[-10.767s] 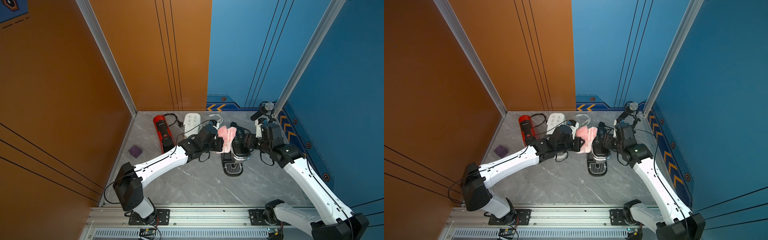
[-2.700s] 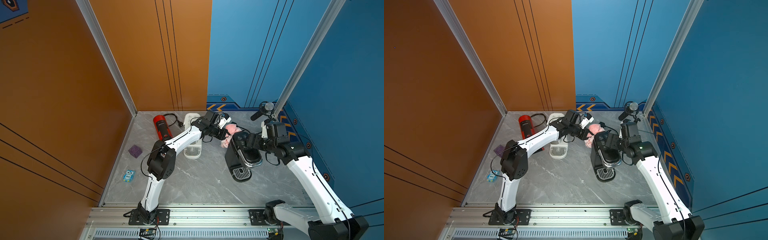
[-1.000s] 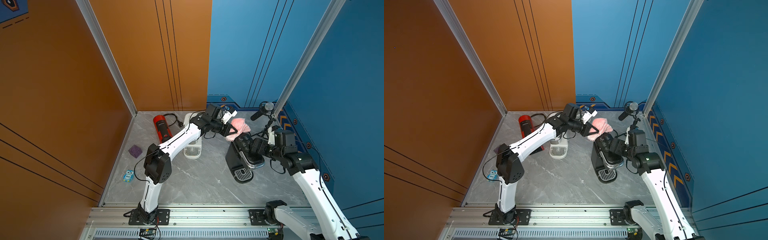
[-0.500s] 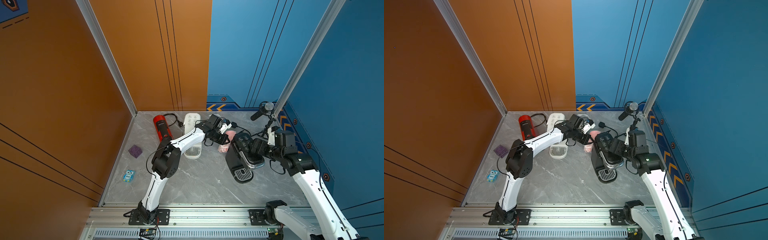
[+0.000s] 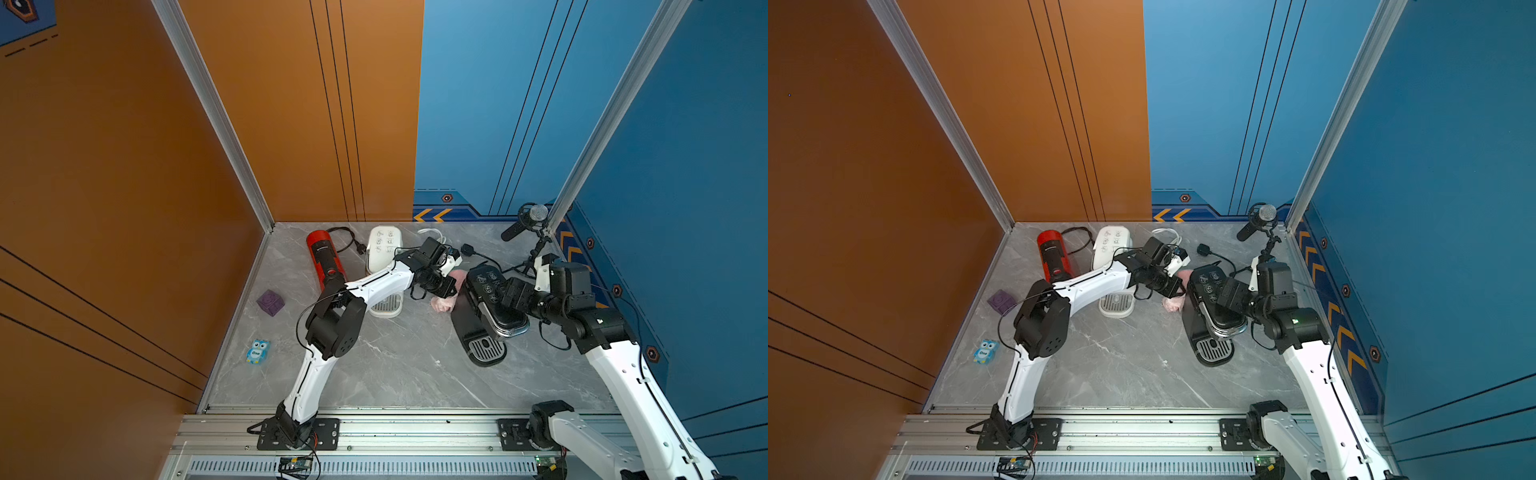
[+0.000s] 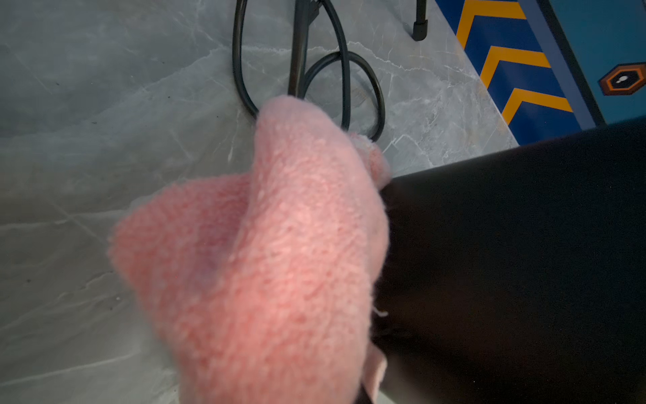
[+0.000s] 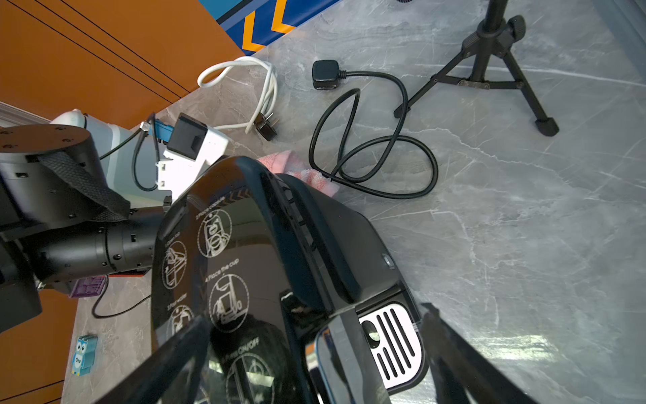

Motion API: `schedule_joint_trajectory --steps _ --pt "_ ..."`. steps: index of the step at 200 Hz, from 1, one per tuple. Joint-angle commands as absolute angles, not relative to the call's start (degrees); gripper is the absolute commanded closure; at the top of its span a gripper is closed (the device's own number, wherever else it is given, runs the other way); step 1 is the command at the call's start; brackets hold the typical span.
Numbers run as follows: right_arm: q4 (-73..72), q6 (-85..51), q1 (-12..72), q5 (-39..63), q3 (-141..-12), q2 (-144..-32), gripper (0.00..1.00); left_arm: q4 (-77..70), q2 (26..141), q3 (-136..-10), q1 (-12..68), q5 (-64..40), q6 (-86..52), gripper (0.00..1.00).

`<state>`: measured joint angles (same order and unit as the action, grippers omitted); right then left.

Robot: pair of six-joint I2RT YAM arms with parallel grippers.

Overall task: Wipe the surface of a coffee machine
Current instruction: Wipe the dirt from the surface of the coffee machine.

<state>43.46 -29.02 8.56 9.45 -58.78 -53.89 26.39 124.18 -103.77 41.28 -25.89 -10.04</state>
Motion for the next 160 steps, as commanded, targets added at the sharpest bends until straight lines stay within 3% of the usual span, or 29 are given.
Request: schedule_joint_trajectory --steps 1,51,160 --pt "46.9 -29.1 8.3 9.5 -58.1 -53.9 0.04 26.7 115.9 -105.4 42.9 -28.2 -10.3 1.00" --pt "47.0 -29.7 8.3 10.0 -58.6 -53.7 0.05 26.7 112.2 -105.4 43.5 -26.8 -10.4 1.00" --pt "47.4 -31.7 8.4 9.4 -57.3 -53.0 0.05 25.7 117.4 -97.9 46.1 -19.0 -10.3 1.00"
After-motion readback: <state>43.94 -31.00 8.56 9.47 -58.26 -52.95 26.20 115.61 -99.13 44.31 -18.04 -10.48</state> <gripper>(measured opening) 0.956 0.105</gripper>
